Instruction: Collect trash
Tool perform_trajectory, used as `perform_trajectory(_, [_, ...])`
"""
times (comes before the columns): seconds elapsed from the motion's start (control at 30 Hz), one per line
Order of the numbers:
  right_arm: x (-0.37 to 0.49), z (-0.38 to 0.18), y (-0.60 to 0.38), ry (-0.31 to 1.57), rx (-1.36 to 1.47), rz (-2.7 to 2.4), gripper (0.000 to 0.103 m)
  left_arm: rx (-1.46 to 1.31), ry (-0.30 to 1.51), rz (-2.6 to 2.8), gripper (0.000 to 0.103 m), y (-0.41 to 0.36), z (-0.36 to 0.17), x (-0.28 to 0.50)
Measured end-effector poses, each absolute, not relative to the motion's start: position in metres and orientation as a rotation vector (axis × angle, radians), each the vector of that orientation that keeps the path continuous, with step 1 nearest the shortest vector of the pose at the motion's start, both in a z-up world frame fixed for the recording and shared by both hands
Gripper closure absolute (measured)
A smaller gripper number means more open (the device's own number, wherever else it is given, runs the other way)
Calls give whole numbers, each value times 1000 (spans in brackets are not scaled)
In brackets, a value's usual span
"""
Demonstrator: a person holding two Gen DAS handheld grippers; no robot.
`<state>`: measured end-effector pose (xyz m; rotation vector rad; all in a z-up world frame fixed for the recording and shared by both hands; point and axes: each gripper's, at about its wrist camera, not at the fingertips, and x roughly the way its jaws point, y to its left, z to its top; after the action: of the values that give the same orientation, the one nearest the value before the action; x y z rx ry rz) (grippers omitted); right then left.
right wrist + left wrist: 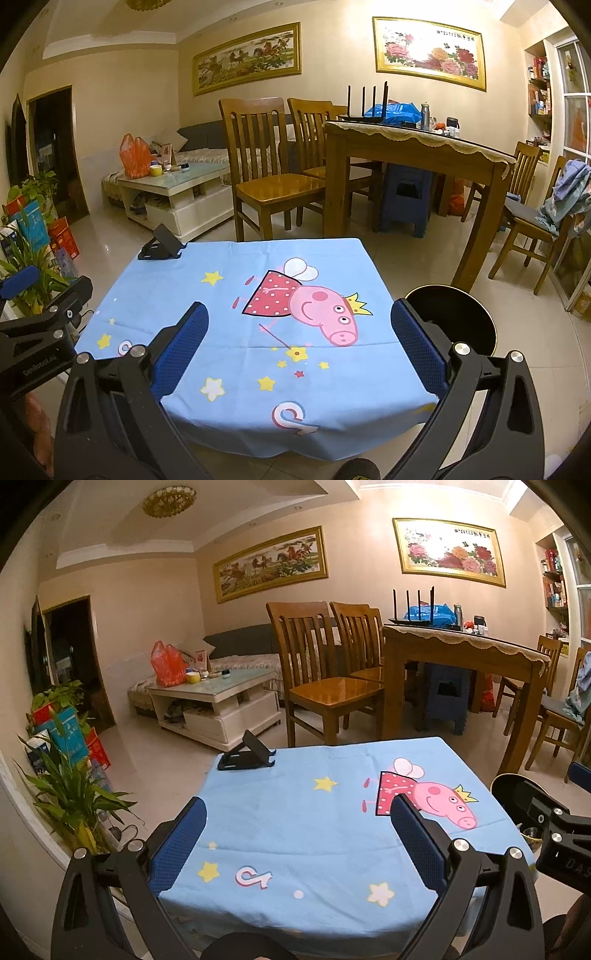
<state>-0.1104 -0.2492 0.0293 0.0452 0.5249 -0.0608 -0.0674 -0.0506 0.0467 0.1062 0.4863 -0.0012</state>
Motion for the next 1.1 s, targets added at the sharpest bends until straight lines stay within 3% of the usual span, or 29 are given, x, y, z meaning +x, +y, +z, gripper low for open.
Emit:
perform_trajectory(0.5, [-103,23,-242,551,29,-57,5,30,529,-69,7,-32,35,-62])
perform_trajectory(1.1, [-96,11,-251,590,35,-65,5,143,498,22,6,-31,21,-62])
